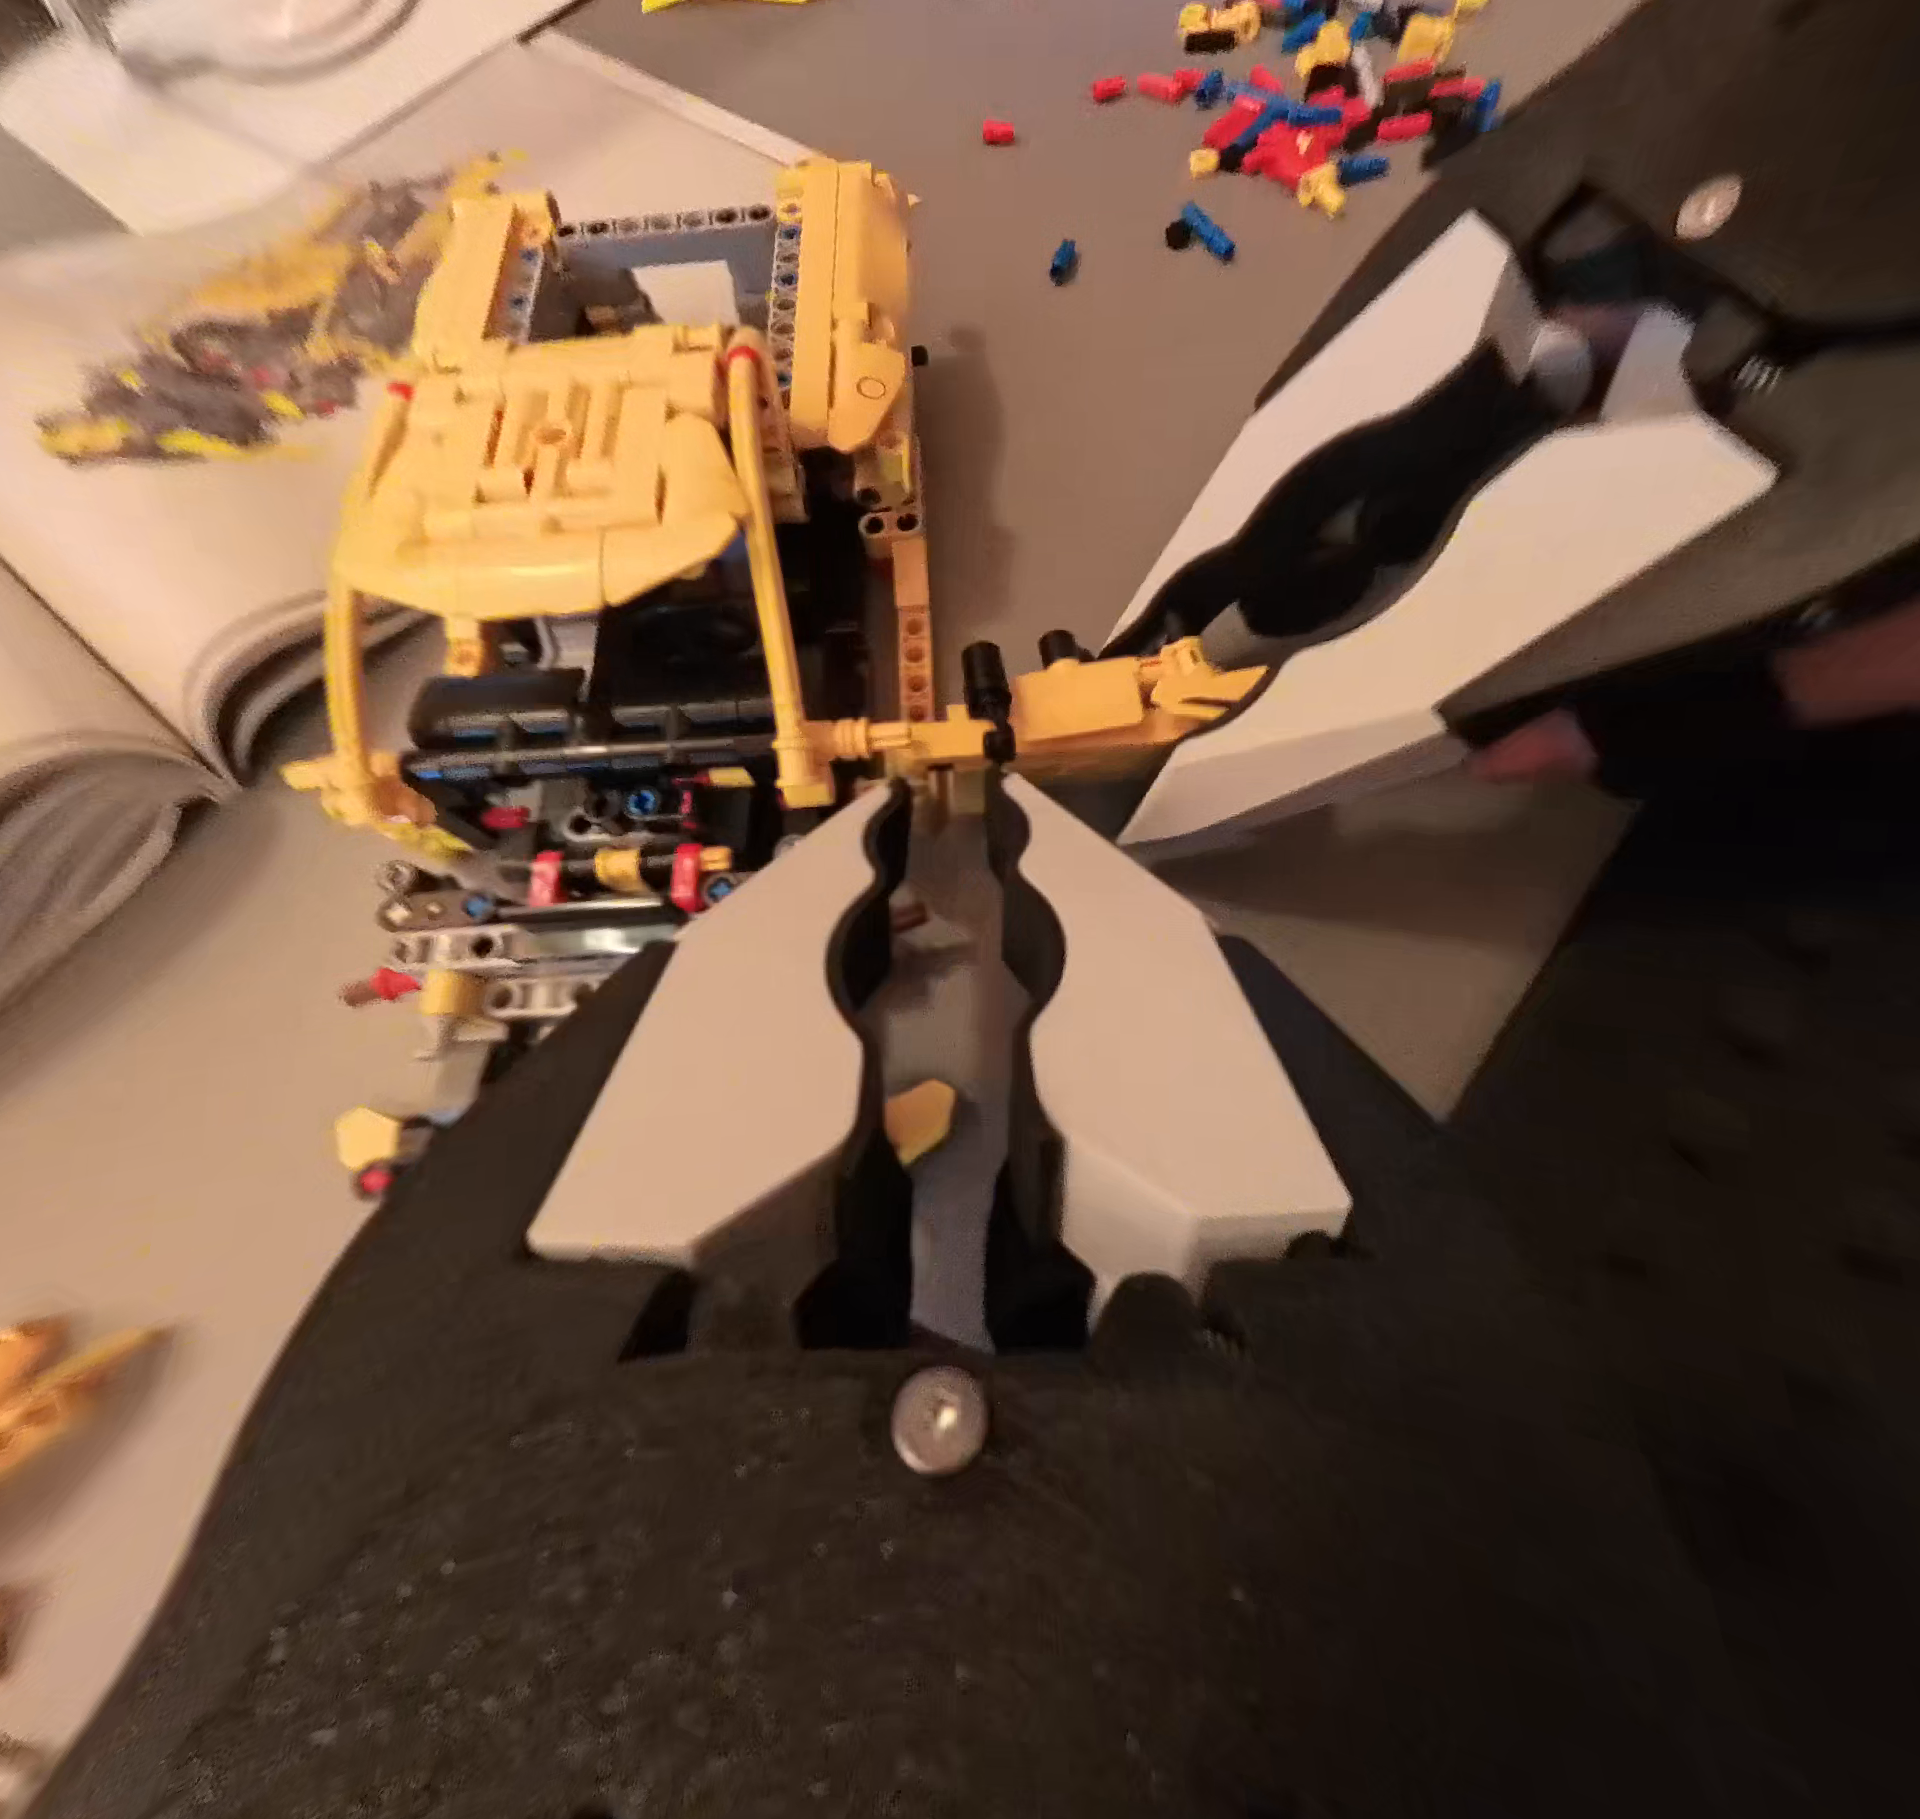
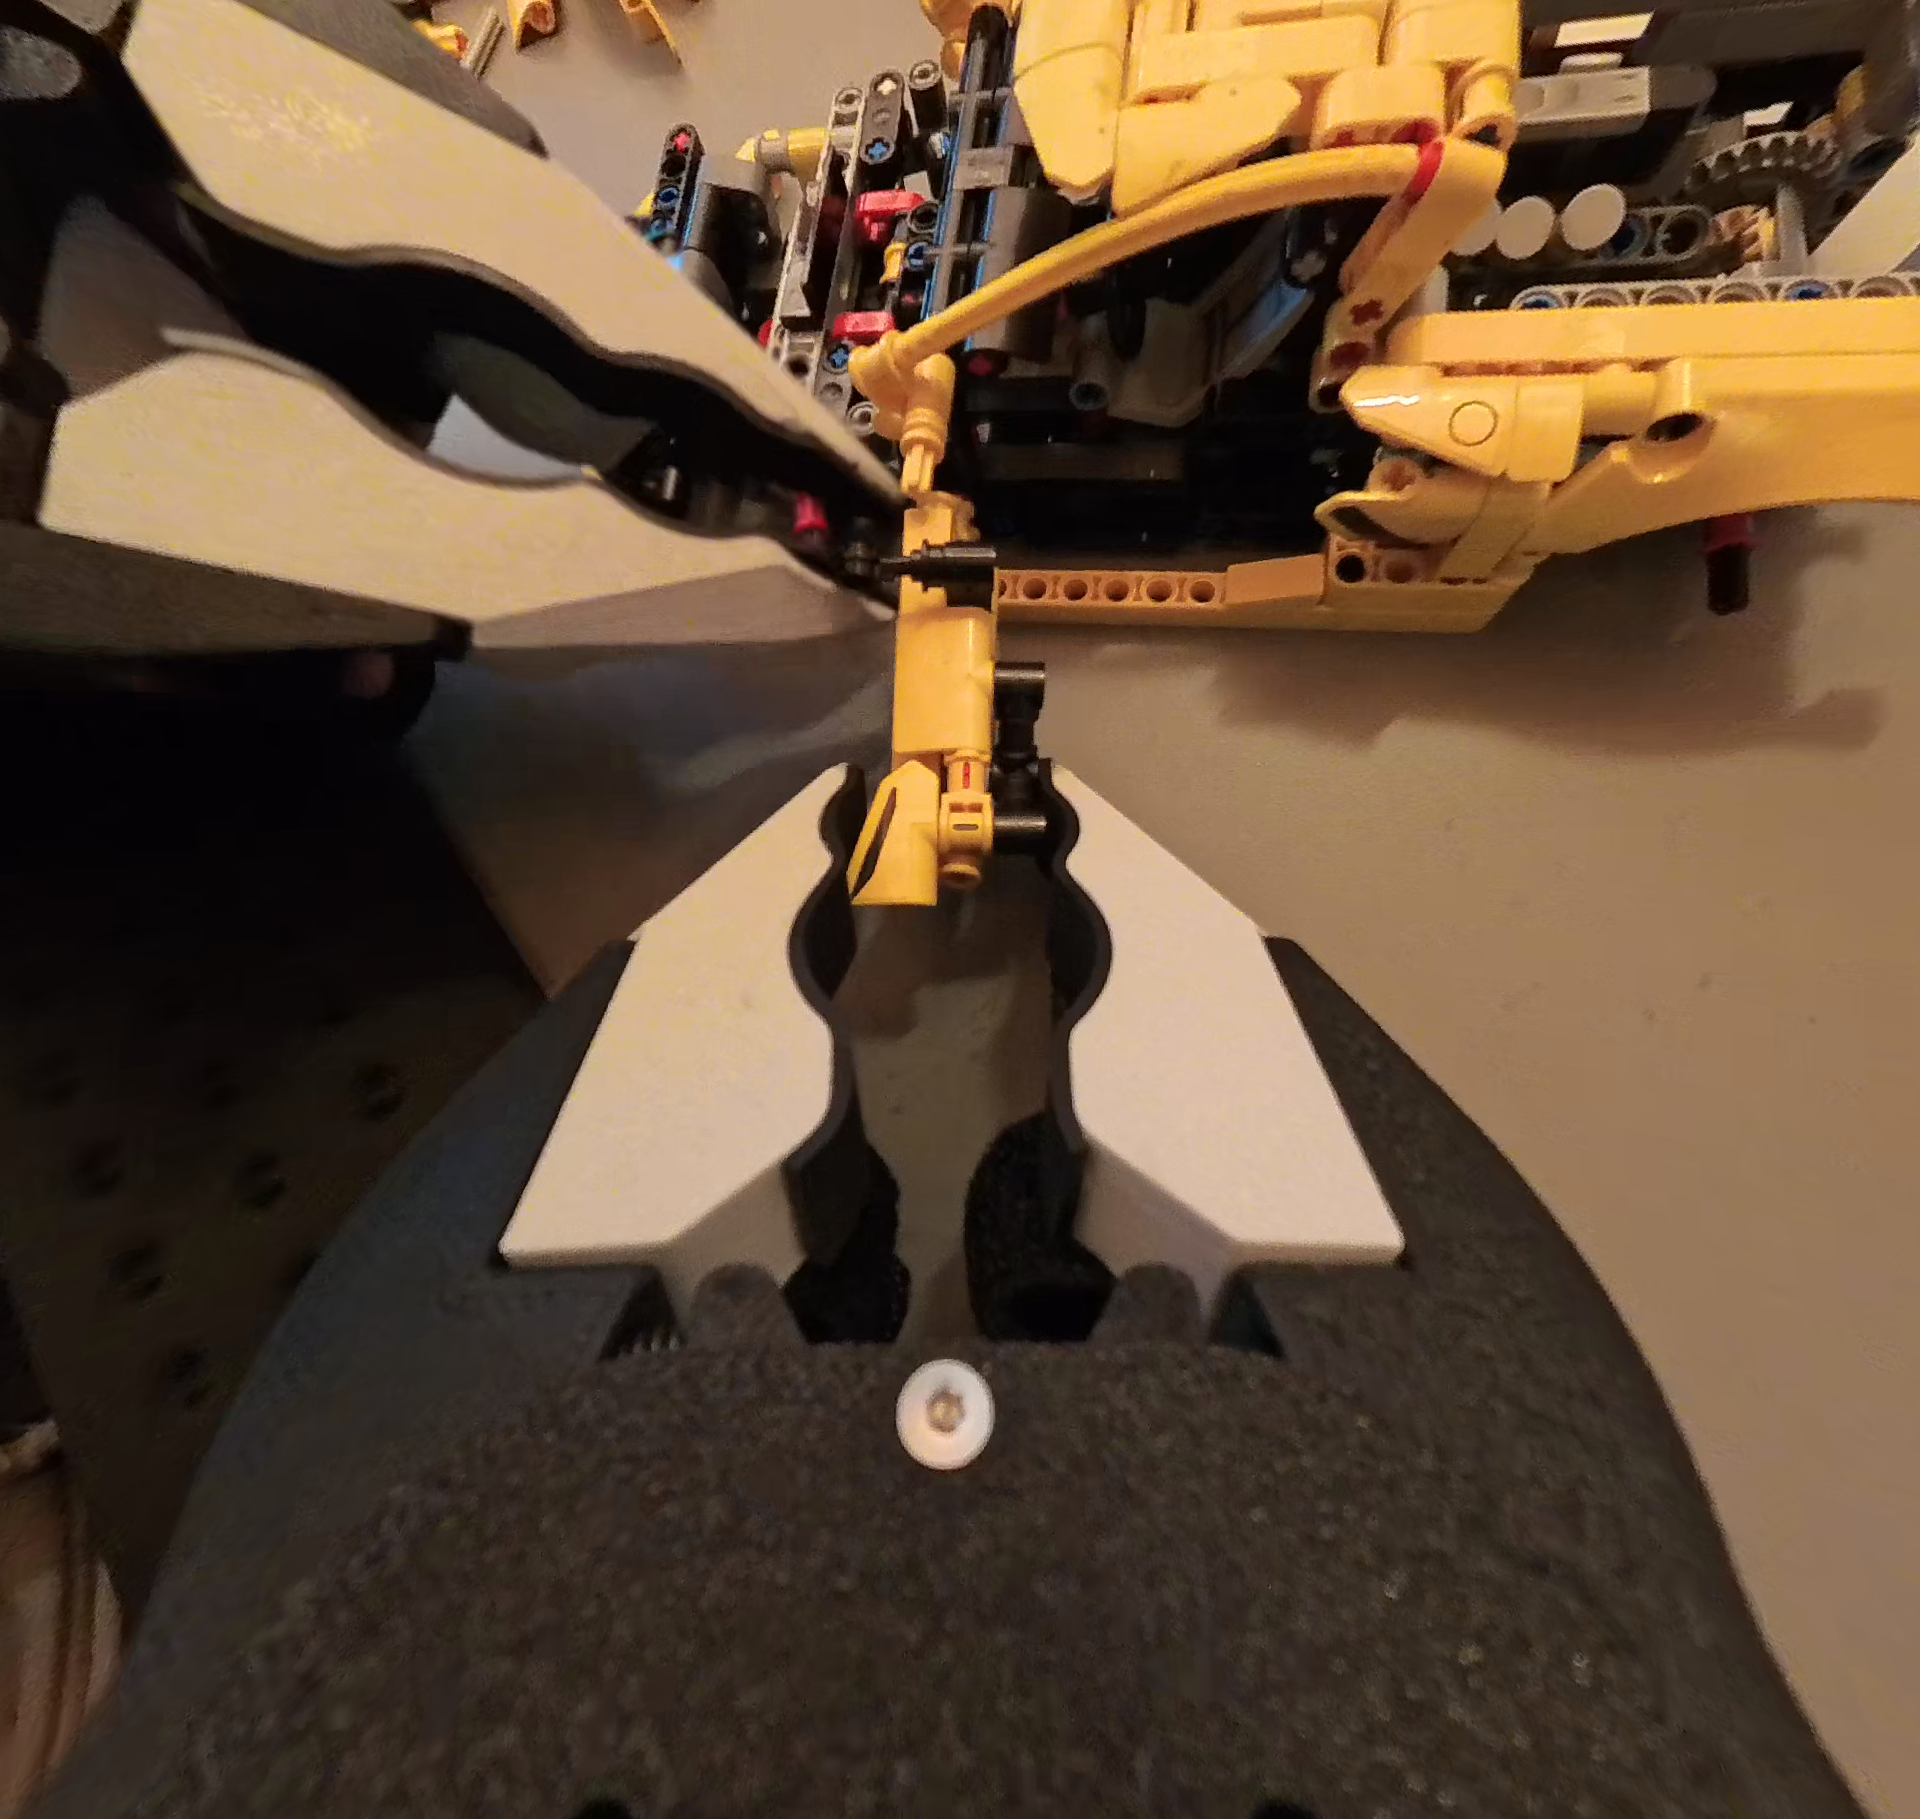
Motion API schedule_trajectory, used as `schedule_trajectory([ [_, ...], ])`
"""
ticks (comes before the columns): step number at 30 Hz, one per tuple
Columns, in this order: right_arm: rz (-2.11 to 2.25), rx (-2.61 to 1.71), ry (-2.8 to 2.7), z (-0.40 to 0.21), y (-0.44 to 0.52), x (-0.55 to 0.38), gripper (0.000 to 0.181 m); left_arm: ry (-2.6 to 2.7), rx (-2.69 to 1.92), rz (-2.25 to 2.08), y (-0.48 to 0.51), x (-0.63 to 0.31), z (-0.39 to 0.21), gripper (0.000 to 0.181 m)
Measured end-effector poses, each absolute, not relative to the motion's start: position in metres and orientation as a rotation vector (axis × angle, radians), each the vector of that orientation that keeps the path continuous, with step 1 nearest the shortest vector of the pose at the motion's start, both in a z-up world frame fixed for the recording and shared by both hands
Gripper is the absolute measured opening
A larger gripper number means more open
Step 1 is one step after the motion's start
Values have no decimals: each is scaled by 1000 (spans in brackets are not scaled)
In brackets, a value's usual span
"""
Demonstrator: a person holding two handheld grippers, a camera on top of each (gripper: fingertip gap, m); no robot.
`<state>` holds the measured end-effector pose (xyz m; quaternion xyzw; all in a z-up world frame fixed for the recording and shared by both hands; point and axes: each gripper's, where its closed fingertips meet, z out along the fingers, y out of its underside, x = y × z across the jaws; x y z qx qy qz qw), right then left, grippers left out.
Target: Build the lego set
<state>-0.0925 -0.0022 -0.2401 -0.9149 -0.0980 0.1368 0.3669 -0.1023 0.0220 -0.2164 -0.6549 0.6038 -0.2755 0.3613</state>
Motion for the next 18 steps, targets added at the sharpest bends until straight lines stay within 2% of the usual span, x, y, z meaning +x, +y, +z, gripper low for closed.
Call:
schedule_trajectory([
  [1, 353, -2350, -252, -240, -2, -93, 31, 1594, -1637, -672, 23, -103, -219, 26],
  [3, 355, -2351, -253, -240, -2, -93, 31, 1673, -1584, -661, 18, -105, -223, 34],
  [18, 360, -2359, -258, -242, -3, -94, 31, 1760, -1457, -721, 13, -103, -221, 42],
])
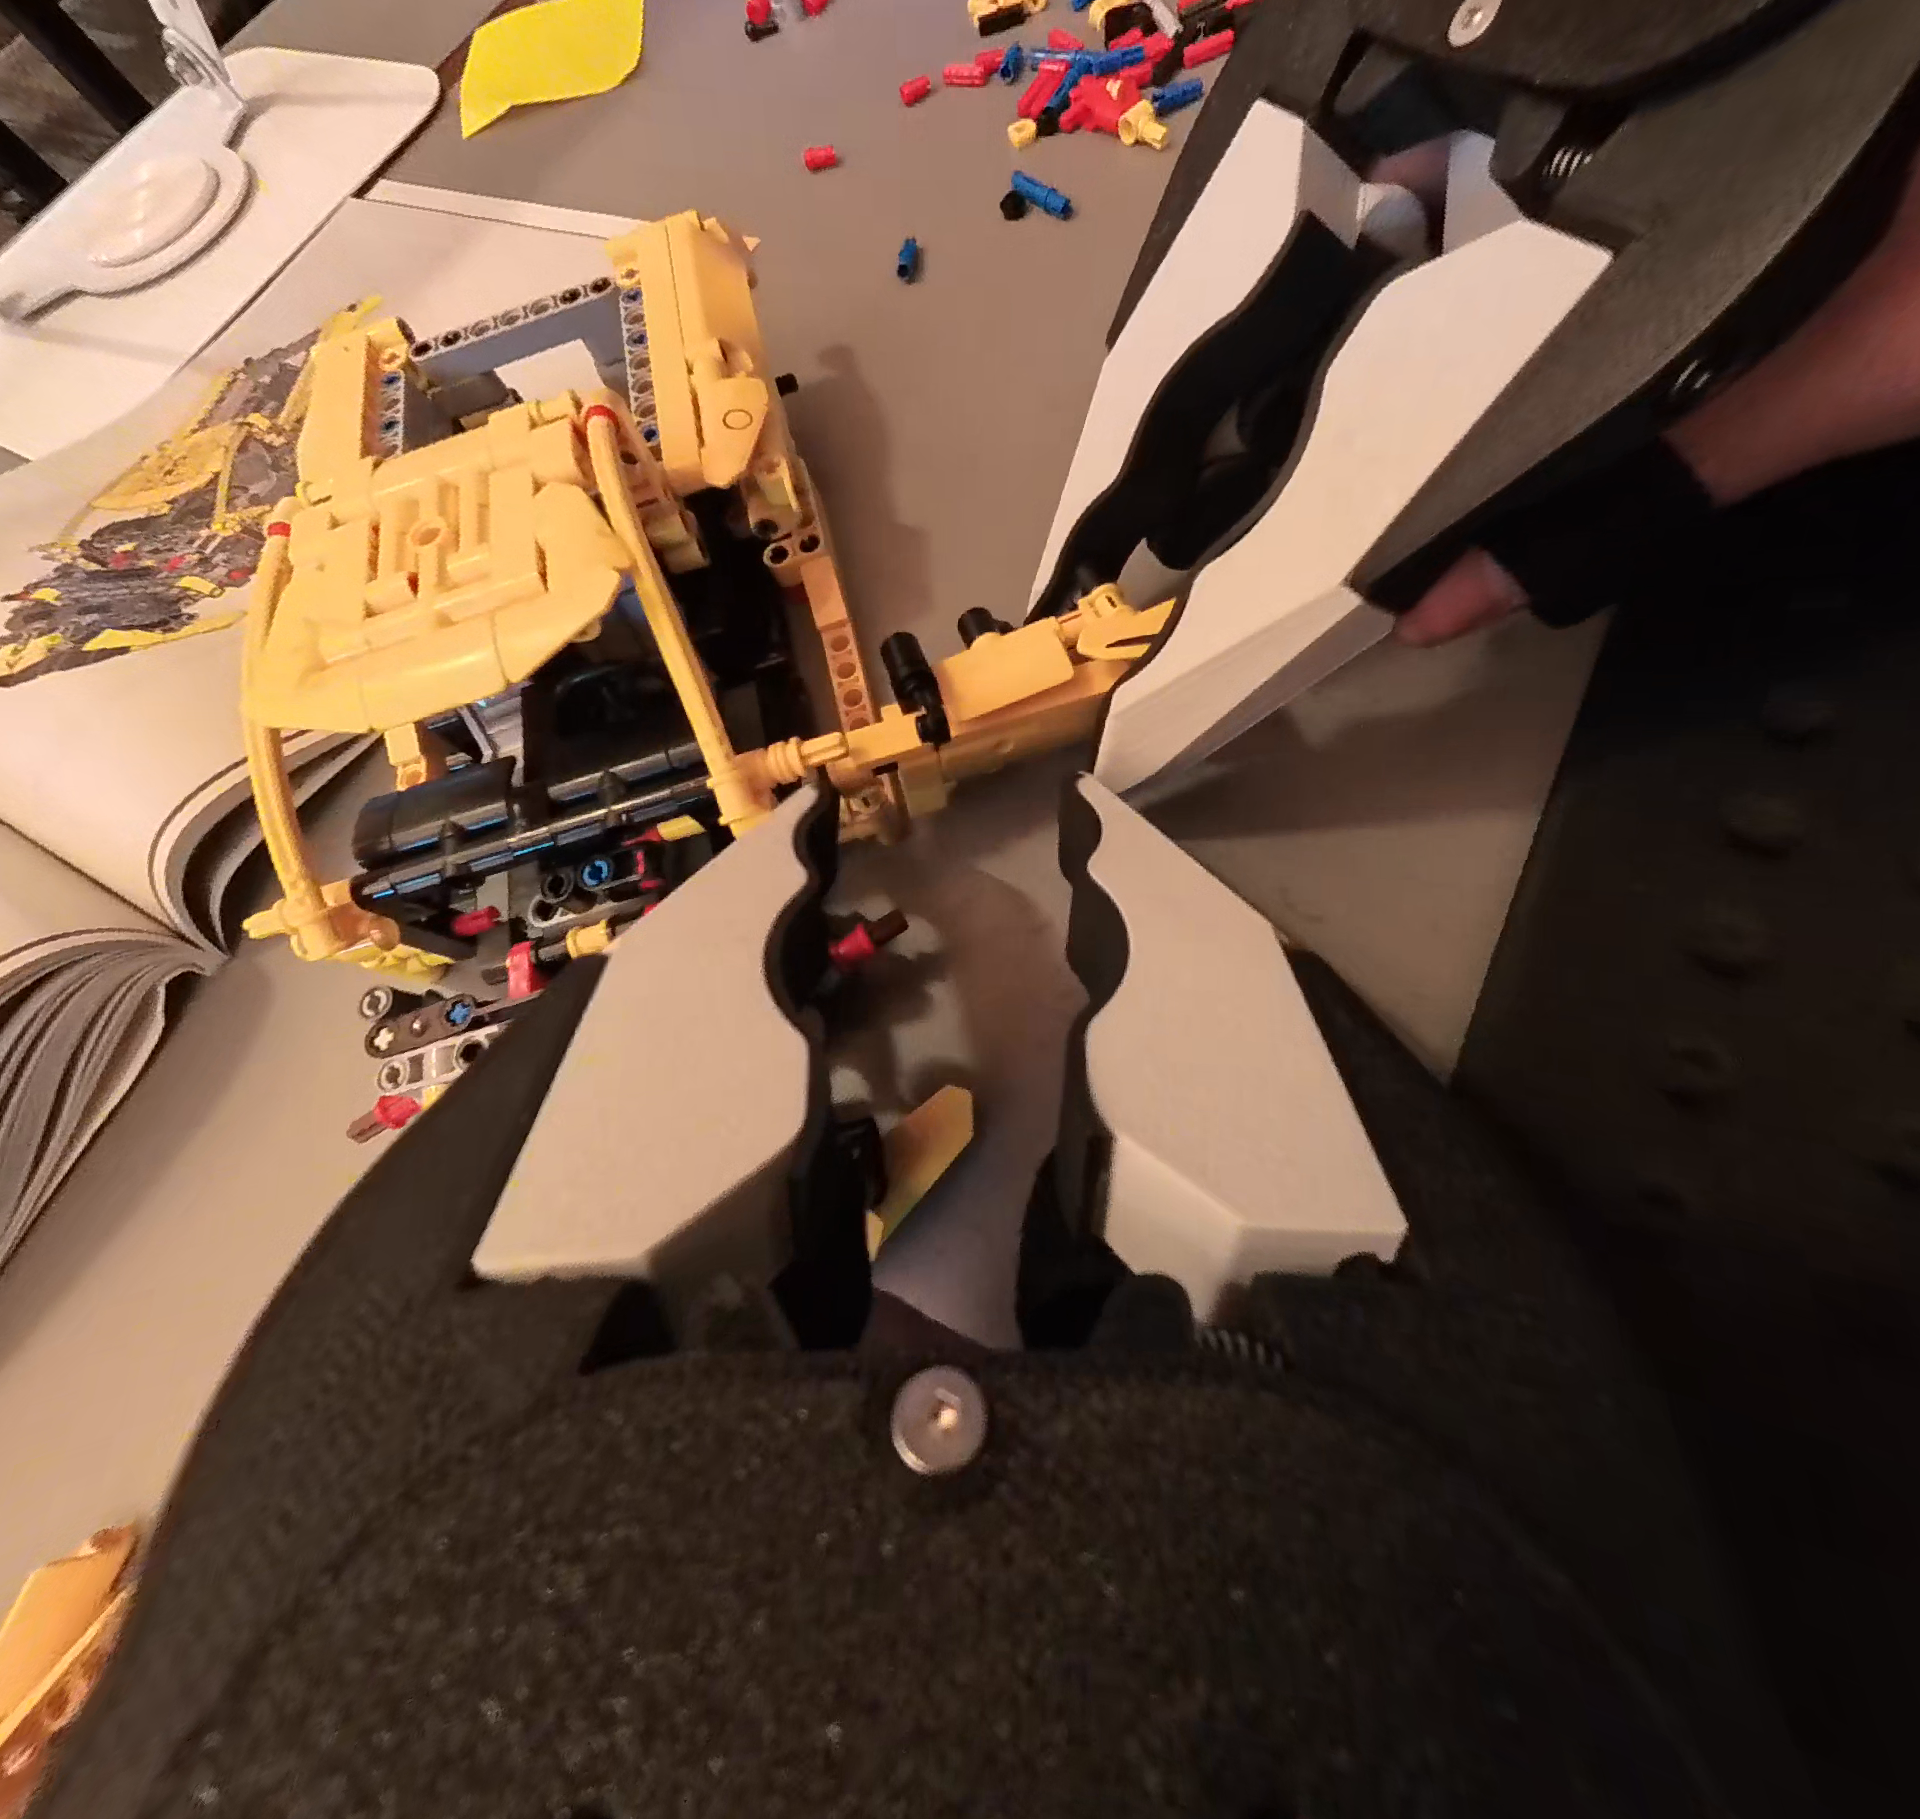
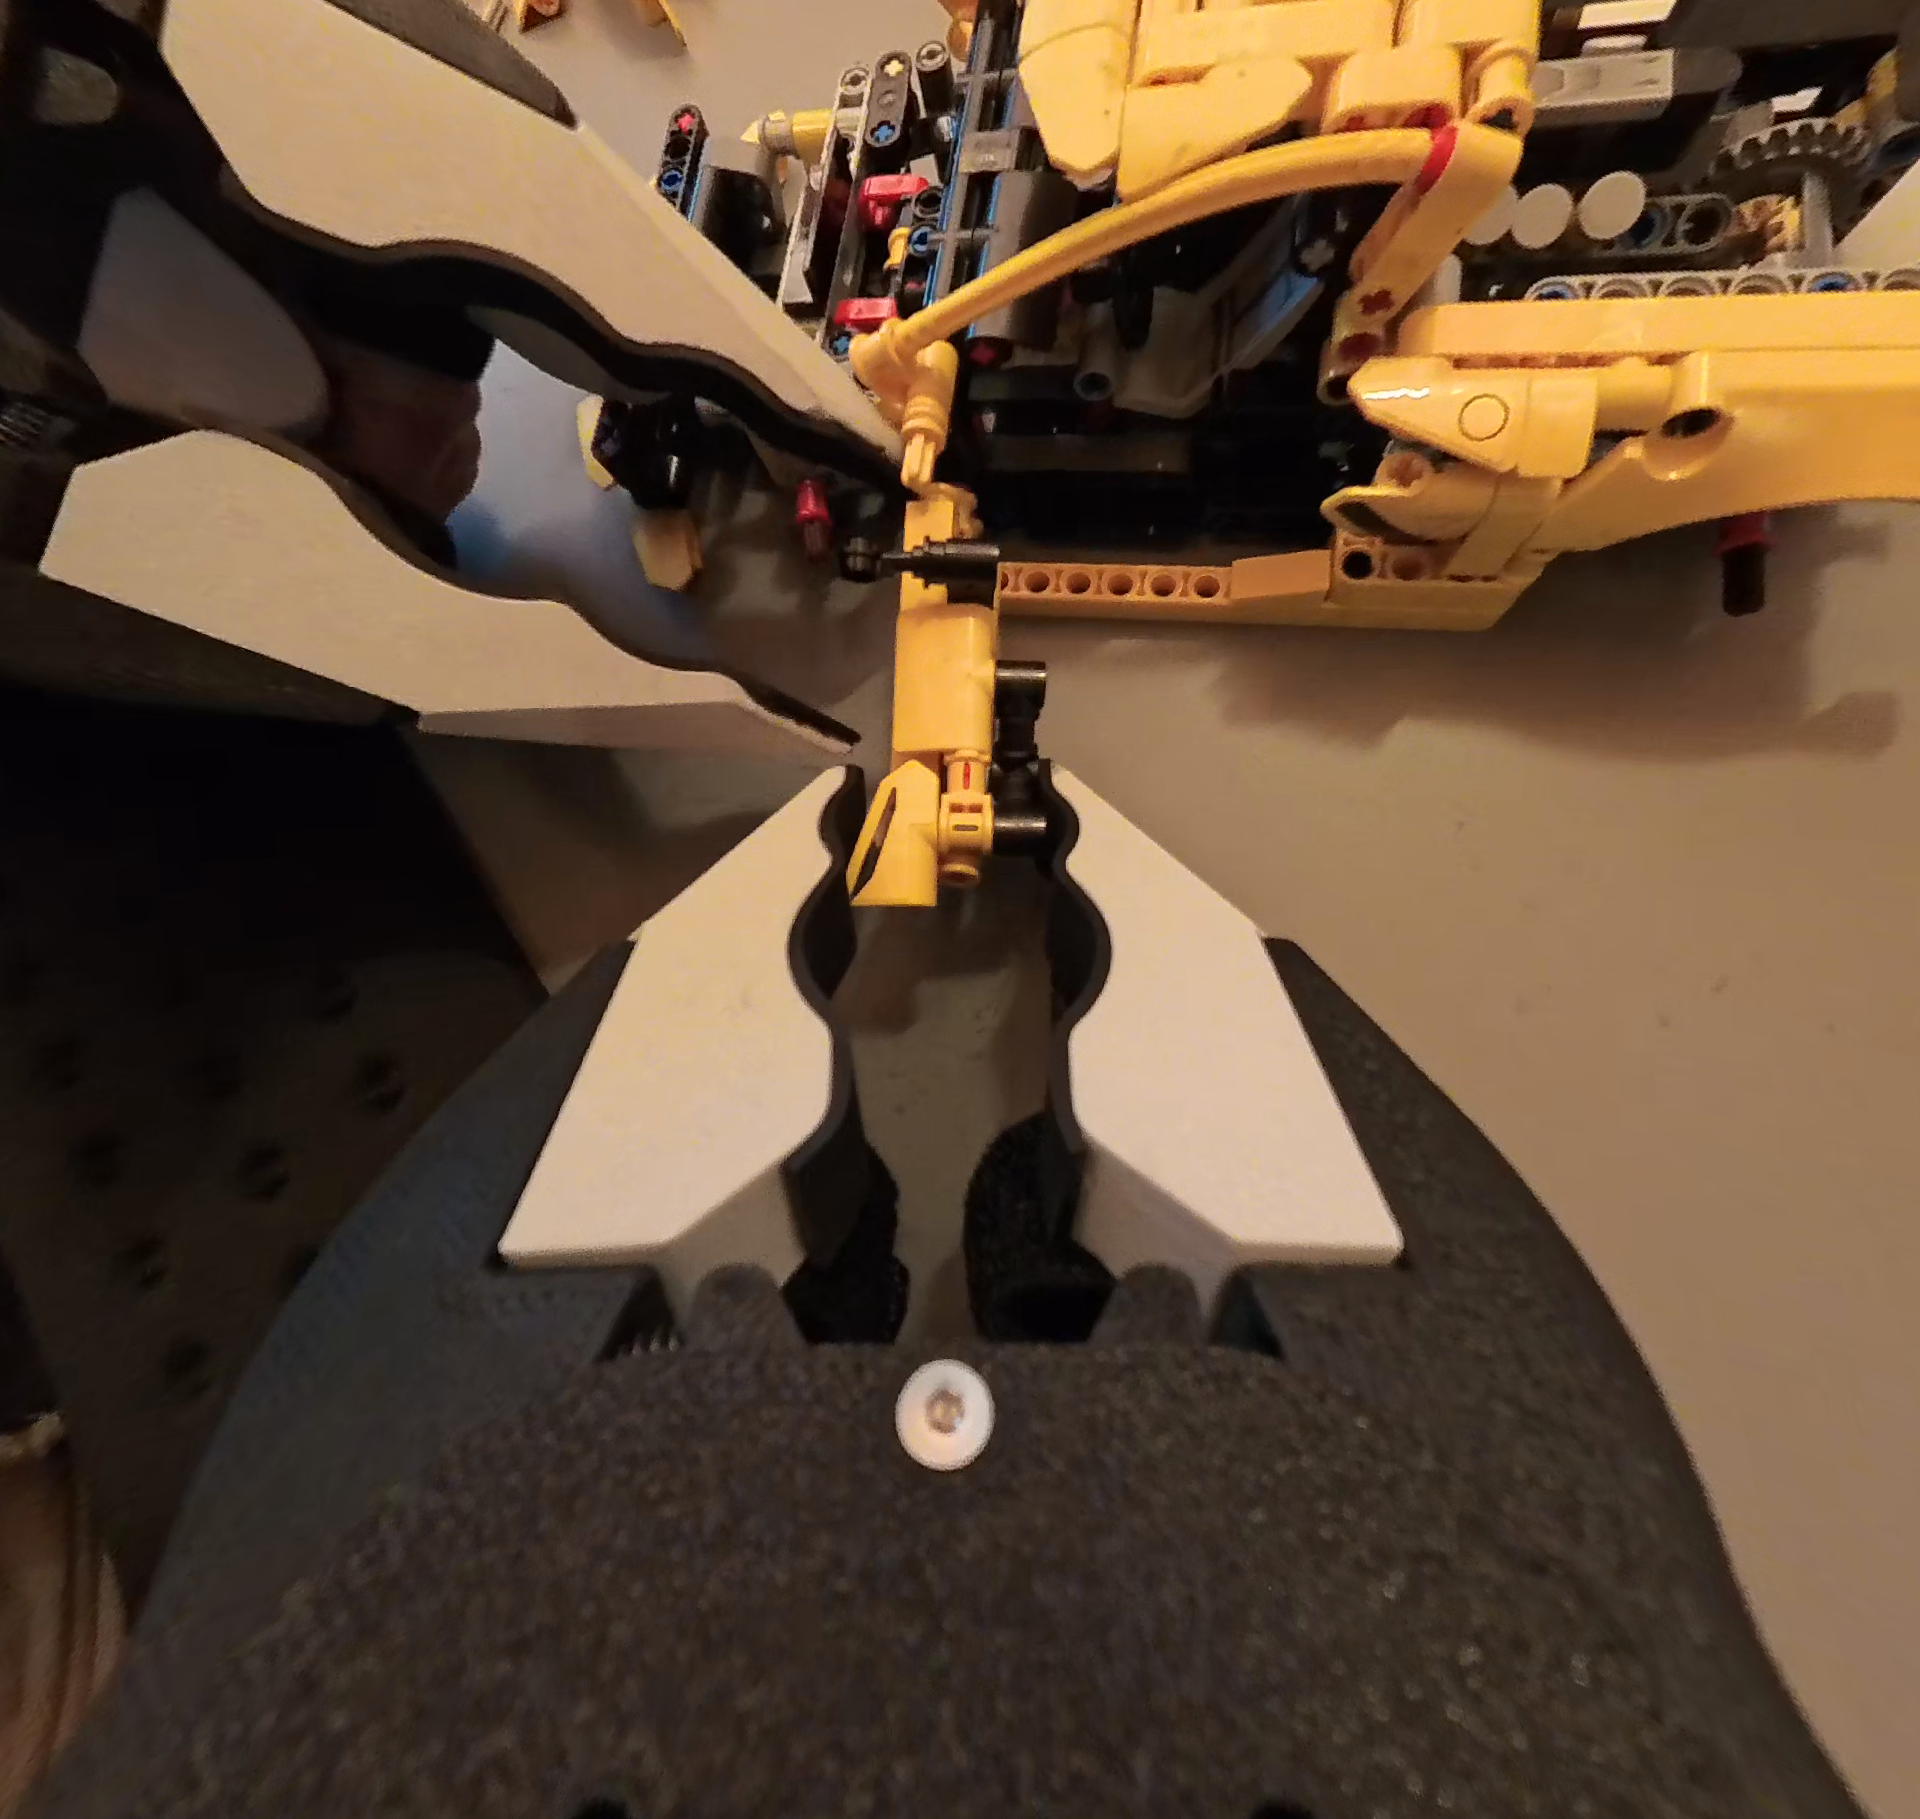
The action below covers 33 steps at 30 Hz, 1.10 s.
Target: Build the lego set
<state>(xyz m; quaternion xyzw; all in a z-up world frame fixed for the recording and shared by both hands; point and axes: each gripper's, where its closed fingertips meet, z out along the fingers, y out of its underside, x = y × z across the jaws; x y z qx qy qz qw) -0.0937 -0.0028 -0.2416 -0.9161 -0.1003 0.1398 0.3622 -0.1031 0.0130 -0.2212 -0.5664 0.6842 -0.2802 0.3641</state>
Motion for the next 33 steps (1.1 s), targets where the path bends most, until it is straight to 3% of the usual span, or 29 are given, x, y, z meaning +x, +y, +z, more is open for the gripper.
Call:
schedule_trajectory([
  [12, 268, -2349, -289, -240, 1, -89, 30, 1883, -1331, -721, 12, -104, -222, 44],
  [25, 307, -2374, -177, -243, 4, -84, 27, 1906, -1294, -733, 16, -100, -220, 33],
  [27, 350, -2358, -160, -241, 4, -83, 27, 1905, -1271, -720, 19, -99, -220, 26],
  [33, 327, -2264, -199, -227, 5, -82, 43, 1896, -1240, -750, 17, -100, -218, 27],
])
